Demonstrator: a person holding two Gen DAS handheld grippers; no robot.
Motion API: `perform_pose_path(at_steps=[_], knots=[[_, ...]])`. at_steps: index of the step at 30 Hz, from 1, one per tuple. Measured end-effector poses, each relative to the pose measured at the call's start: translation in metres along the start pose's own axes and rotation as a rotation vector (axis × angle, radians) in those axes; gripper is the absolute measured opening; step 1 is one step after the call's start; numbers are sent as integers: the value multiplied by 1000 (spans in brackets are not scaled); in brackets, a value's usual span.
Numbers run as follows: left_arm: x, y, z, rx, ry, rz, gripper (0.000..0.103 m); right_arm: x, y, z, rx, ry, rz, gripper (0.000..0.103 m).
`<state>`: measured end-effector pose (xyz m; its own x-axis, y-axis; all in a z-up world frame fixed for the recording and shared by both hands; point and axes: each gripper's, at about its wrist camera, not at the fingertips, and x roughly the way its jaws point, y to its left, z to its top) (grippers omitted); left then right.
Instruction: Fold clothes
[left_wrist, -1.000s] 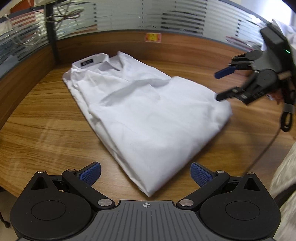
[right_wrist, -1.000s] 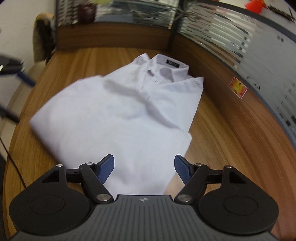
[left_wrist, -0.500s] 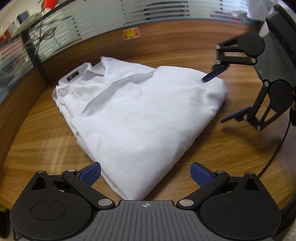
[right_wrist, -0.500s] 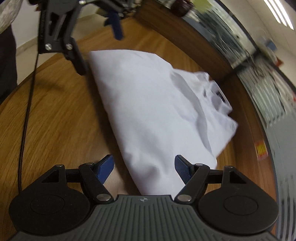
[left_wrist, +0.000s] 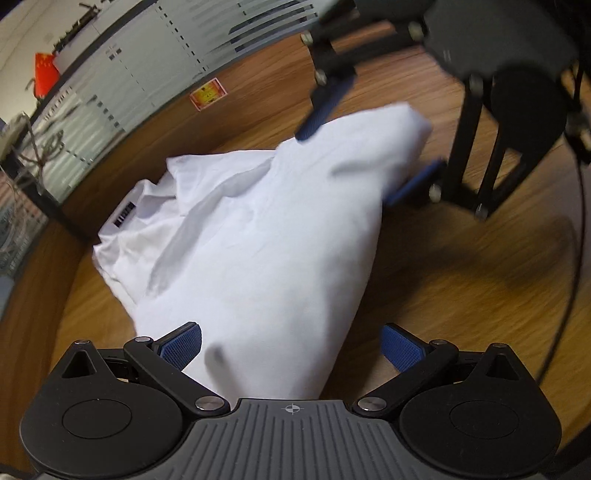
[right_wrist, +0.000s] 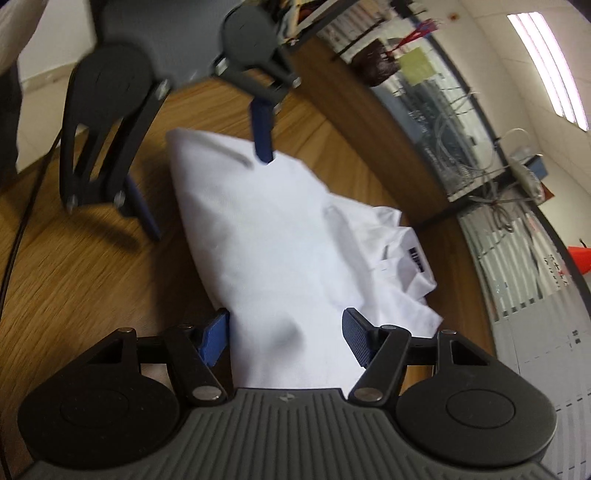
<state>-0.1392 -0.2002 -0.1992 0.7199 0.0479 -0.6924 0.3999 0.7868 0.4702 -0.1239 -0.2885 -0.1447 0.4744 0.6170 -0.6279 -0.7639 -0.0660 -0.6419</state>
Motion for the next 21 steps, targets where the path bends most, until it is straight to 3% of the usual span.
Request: perform_pose_path(at_steps=[3,6,10,13,21], knots=[[4,2,-4,2,6,51,97,-1,-12,3,22,-5,5,71],[7,9,-9,-17,21,69,60,0,-24,3,47,-7,18,73],[-2,25,-5,-109,-9,60,38,-3,-28,-4,71,-11,44,76],[-7,36,3,-177,-17,58,34,-8,-23,-16,104,1,65,80],[-15,58,12,-299,-21,52,32,-10,-6,-49,127,82,52,81]])
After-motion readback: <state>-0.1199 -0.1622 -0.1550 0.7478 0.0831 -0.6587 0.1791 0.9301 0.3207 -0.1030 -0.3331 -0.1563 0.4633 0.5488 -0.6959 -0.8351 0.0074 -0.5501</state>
